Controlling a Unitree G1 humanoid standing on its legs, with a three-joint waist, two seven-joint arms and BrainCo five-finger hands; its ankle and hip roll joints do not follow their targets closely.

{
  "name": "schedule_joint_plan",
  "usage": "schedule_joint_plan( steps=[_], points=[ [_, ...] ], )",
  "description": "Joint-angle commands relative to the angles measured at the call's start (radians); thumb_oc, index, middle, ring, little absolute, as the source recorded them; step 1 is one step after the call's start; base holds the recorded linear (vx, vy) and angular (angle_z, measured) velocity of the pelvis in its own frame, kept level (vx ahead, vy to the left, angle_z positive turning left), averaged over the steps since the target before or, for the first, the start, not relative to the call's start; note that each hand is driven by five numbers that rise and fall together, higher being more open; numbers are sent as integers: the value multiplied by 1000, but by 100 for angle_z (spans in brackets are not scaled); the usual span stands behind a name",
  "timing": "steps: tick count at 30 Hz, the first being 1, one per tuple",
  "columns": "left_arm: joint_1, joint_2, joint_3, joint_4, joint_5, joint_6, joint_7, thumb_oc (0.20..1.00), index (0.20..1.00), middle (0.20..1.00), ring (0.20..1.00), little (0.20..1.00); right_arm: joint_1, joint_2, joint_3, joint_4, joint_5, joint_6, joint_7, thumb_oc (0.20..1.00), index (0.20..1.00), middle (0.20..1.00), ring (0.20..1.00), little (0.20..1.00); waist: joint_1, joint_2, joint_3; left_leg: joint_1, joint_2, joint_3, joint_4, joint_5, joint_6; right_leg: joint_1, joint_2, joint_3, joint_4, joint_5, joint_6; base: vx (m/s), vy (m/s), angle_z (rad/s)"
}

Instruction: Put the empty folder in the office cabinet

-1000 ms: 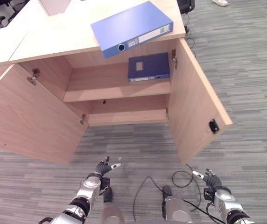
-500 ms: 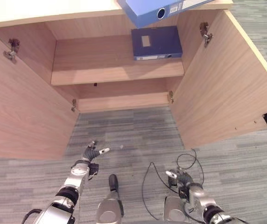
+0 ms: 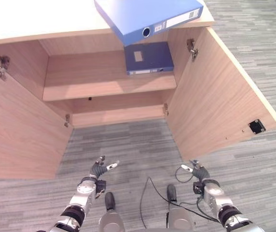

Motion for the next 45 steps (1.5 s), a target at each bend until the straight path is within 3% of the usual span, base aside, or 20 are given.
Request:
schedule_joint_plan(
  steps=[1, 4, 5, 10, 15, 16, 20, 21, 23, 24, 28, 31, 34, 37, 38, 39, 42, 44, 45],
  points=[
    [-43, 33, 10, 13, 27, -30, -2, 1000, 1000, 1000, 1000, 1000, 2, 6, -29, -73, 33, -42, -7, 1000, 1000, 1000, 1000, 1000, -2, -15, 21, 32, -40, -17, 65, -128, -35, -11, 116, -23, 113, -118, -72, 125, -128, 1],
    [-40, 21, 10, 16, 27, -31, -3, 1000, 1000, 1000, 1000, 1000, 10, -10, -30, -64, 27, -42, -5, 1000, 1000, 1000, 1000, 1000, -4, -6, 32, 4, -10, -29, 158, -106, -56, 8, 117, -31, 125, -139, -93, 104, -159, 15],
    [-39, 8, 17, 29, 14, -28, -2, 1000, 1000, 1000, 1000, 1000, 11, -19, -28, -53, 21, -37, 1, 1000, 1000, 1000, 1000, 1000, -1, -10, 36, -26, -7, -64, 223, -94, -58, 24, 120, -32, 129, -154, -107, 86, -169, 22],
    [-32, -12, 16, 34, -4, -25, -3, 1000, 1000, 1000, 1000, 1000, 27, -34, -35, -46, 21, -29, 4, 1000, 1000, 1000, 1000, 1000, -2, -23, 42, -82, -8, -110, 328, -71, -49, 67, 105, -37, 128, -169, -120, 109, -100, 21],
    [-24, -23, 13, 46, -1, -19, -9, 1000, 1000, 1000, 1000, 1000, 38, -42, -51, -28, 11, -22, 5, 1000, 1000, 1000, 1000, 1000, 16, -22, 28, -103, -14, -97, 184, -61, -55, 118, 100, -36, 98, -186, -105, 206, 26, 7],
    [-26, -23, 4, 53, 6, -15, -13, 1000, 1000, 1000, 1000, 1000, 30, -50, -56, -17, 7, -20, 0, 1000, 1000, 1000, 1000, 1000, 43, -13, 22, -170, -6, -107, 56, 13, -77, 158, 105, -28, 80, -214, -95, 250, 66, 4],
    [-28, -22, 5, 57, 1, -20, -11, 1000, 1000, 1000, 1000, 1000, 23, -49, -53, -6, 2, -22, -7, 1000, 1000, 1000, 1000, 1000, 62, -27, 25, -224, -10, -144, 10, 14, -87, 186, 90, -5, 77, -236, -87, 229, 64, 12],
    [-23, -23, 9, 53, -9, -22, -11, 1000, 1000, 1000, 1000, 1000, 18, -49, -51, -3, -4, -21, -11, 1000, 1000, 1000, 1000, 1000, 74, -30, 24, -265, 3, -182, -4, 16, -99, 211, 82, 24, 79, -254, -83, 254, 118, -5],
    [-22, -22, 11, 52, -12, -24, -10, 1000, 1000, 1000, 1000, 1000, 17, -47, -50, -4, -7, -21, -11, 1000, 1000, 1000, 1000, 1000, 78, -32, 22, -277, 10, -194, -6, 21, -106, 227, 76, 40, 80, -262, -78, 260, 153, -31],
    [-18, -24, 14, 56, -15, -25, -7, 1000, 1000, 1000, 1000, 1000, 12, -41, -42, 3, -20, -16, -10, 1000, 1000, 1000, 1000, 1000, 91, -28, 18, -291, 36, -203, -3, 38, -117, 262, 62, 74, 71, -276, -66, 259, 220, -61],
    [-21, -24, 18, 61, -9, -27, -1, 1000, 1000, 1000, 1000, 1000, 13, -29, -30, 2, -42, -12, -6, 1000, 1000, 1000, 1000, 1000, 100, -14, 8, -282, 69, -161, -6, 66, -128, 275, 35, 87, 59, -274, -42, 189, 233, -62],
    [-42, -3, 7, 31, 6, -32, 1, 1000, 1000, 1000, 1000, 1000, 2, -6, -30, 5, -41, -6, -4, 1000, 1000, 1000, 1000, 1000, 105, -14, 3, -248, 75, -107, 4, 94, -122, 259, -20, 92, 45, -247, -8, 178, 328, -18],
    [-61, 25, -1, 6, 19, -36, 4, 1000, 1000, 1000, 1000, 1000, -12, 15, -26, 3, -38, -5, -6, 1000, 1000, 1000, 1000, 1000, 106, -28, 5, -230, 61, -69, 15, 75, -107, 211, -58, 103, 48, -200, 23, 118, 227, -3],
    [-81, 47, -6, -12, 16, -39, 7, 1000, 1000, 1000, 1000, 1000, -37, 42, -15, 0, -31, -8, -9, 1000, 1000, 1000, 1000, 1000, 111, -53, 10, -231, 45, -32, 38, 43, -83, 158, -92, 110, 49, -112, 50, 85, 205, -10],
    [-90, 62, -7, -28, 15, -40, 5, 1000, 1000, 1000, 1000, 1000, -45, 53, -12, -10, -29, -9, -8, 1000, 1000, 1000, 1000, 1000, 116, -66, 12, -235, 35, -11, 43, 30, -68, 133, -104, 109, 55, -55, 56, 74, 177, -14],
    [-90, 62, -7, -28, 15, -40, 5, 1000, 1000, 1000, 1000, 1000, -46, 54, -12, -10, -29, -9, -8, 1000, 1000, 1000, 1000, 1000, 117, -67, 11, -236, 35, -10, 43, 29, -68, 132, -104, 110, 54, -54, 56, 68, 169, -18],
    [-94, 83, -3, -42, 14, -42, 7, 1000, 1000, 1000, 1000, 1000, -63, 64, -2, -10, -32, -11, -9, 1000, 1000, 1000, 1000, 1000, 133, -79, 18, -242, 28, 24, 68, 1, -49, 85, -123, 61, 101, 45, 56, -4, 114, -36],
    [-90, 98, -3, -67, 5, -38, 4, 1000, 1000, 1000, 1000, 1000, -72, 72, 4, -20, -28, -14, -7, 1000, 1000, 1000, 1000, 1000, 145, -84, 22, -250, 29, 41, 93, -22, -38, 74, -139, -3, 152, 73, 56, 2, 116, -50],
    [-89, 98, -3, -71, 0, -39, 3, 1000, 1000, 1000, 1000, 1000, -72, 70, 4, -20, -26, -16, -7, 1000, 1000, 1000, 1000, 1000, 144, -83, 19, -259, 26, 43, 106, -28, -29, 63, -124, -1, 182, 77, 56, 20, 201, -16]
  ],
)
